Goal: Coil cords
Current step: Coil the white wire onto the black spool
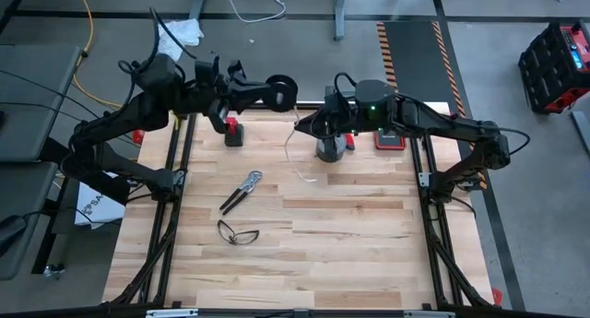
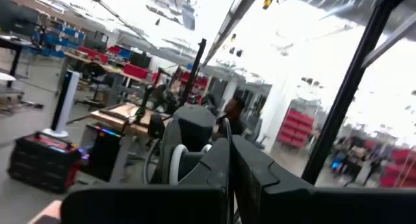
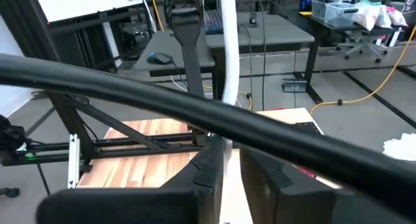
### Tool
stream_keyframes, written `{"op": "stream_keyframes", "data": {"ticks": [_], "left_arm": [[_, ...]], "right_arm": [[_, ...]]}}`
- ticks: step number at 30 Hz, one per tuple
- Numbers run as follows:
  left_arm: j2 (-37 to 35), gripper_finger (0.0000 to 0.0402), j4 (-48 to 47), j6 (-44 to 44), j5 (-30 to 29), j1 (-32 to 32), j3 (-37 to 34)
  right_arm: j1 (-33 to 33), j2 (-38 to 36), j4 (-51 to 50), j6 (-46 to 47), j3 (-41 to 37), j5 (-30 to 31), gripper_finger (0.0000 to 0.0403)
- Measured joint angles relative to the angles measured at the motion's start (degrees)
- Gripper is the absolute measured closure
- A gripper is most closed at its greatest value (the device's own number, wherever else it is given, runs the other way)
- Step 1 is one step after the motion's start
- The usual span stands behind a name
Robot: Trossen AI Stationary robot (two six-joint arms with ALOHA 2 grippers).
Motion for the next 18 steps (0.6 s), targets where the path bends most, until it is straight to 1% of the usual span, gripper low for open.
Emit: {"op": "stream_keyframes", "data": {"ticks": [7, 14, 18], "left_arm": [[0.3, 0.0401, 7.2, -6.5, 0.1, 0.0, 0.0], [0.4, 0.0401, 14.3, -10.1, 0.0, 0.0, 0.0], [0.3, 0.0401, 14.8, -10.1, -0.5, 0.0, 0.0]], "right_arm": [[0.0, 0.0, 1.8, -0.1, 0.0, -0.1, 0.0321], [0.0, 0.0, 3.9, -0.2, 0.0, 0.2, 0.0316], [0.0, 0.0, 5.0, 0.2, 0.0, -0.8, 0.0315]]}}
